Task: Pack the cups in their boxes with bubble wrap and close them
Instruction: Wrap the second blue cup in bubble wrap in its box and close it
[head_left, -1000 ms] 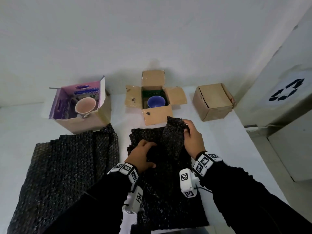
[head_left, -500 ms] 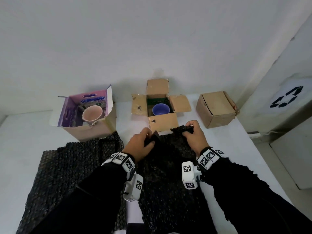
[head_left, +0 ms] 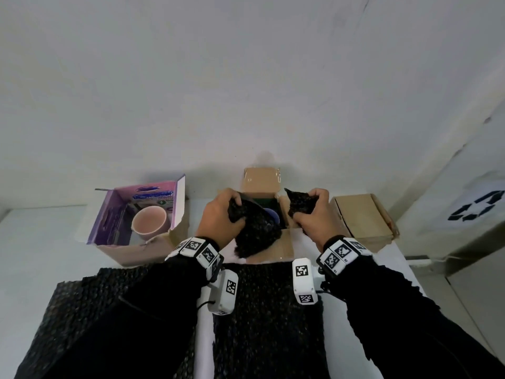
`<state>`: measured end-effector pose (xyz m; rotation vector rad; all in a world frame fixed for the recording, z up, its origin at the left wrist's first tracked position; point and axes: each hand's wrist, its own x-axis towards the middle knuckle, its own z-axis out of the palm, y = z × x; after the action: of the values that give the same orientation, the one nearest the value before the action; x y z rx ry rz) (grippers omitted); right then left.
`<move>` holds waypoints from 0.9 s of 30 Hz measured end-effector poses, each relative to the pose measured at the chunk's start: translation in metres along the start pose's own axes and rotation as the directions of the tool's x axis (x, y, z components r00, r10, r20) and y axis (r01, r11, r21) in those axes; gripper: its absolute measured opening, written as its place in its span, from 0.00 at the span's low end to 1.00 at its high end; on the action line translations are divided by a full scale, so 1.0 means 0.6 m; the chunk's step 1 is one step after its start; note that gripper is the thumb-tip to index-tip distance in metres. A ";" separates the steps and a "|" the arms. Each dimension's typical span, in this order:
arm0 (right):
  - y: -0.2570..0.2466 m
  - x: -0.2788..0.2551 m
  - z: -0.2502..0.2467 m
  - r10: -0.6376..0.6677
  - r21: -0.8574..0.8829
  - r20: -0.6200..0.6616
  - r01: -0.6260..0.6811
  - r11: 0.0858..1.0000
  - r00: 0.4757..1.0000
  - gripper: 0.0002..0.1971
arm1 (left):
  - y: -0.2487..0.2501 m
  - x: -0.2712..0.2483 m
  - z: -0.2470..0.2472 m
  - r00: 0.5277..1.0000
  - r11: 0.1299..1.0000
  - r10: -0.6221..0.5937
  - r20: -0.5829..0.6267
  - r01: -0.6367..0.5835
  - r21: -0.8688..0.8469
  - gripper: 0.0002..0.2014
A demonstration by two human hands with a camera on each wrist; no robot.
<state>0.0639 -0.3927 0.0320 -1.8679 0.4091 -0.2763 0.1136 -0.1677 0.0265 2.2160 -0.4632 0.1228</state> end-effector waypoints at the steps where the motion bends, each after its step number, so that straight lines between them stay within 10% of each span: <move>1: -0.002 0.011 0.004 -0.015 -0.031 -0.025 0.014 0.999 1.000 0.25 | -0.001 0.012 0.001 0.999 1.000 0.010 -0.036 -0.010 0.002 0.22; 6: 0.019 0.088 0.042 -0.167 -0.172 -0.067 0.153 0.973 0.984 0.16 | -0.021 0.064 0.016 0.987 0.988 0.091 -0.130 -0.074 0.134 0.23; 11: 0.046 0.128 0.077 -0.420 -0.550 0.100 0.402 0.732 0.902 0.16 | -0.055 0.075 0.040 0.984 0.911 0.166 -0.065 -0.128 0.391 0.16; 17: 0.050 0.146 0.106 -0.361 -0.712 0.384 0.521 0.470 0.850 0.12 | -0.088 0.055 0.052 0.995 0.880 0.093 0.040 -0.101 0.463 0.19; 22: 0.059 0.152 0.127 -0.281 -0.792 0.552 0.599 0.120 0.785 0.10 | -0.097 0.039 0.049 0.969 0.831 -0.029 0.246 -0.113 0.545 0.49; 27: 0.090 0.148 0.128 -0.335 -0.821 0.495 0.558 0.121 0.802 0.16 | -0.109 0.045 0.043 0.981 0.927 -0.014 0.195 -0.061 0.371 0.31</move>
<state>0.1668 -0.3786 -0.0453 -3.2498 -0.3073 -0.2632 0.1609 -0.1581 -0.0312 2.6153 -0.6158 0.0053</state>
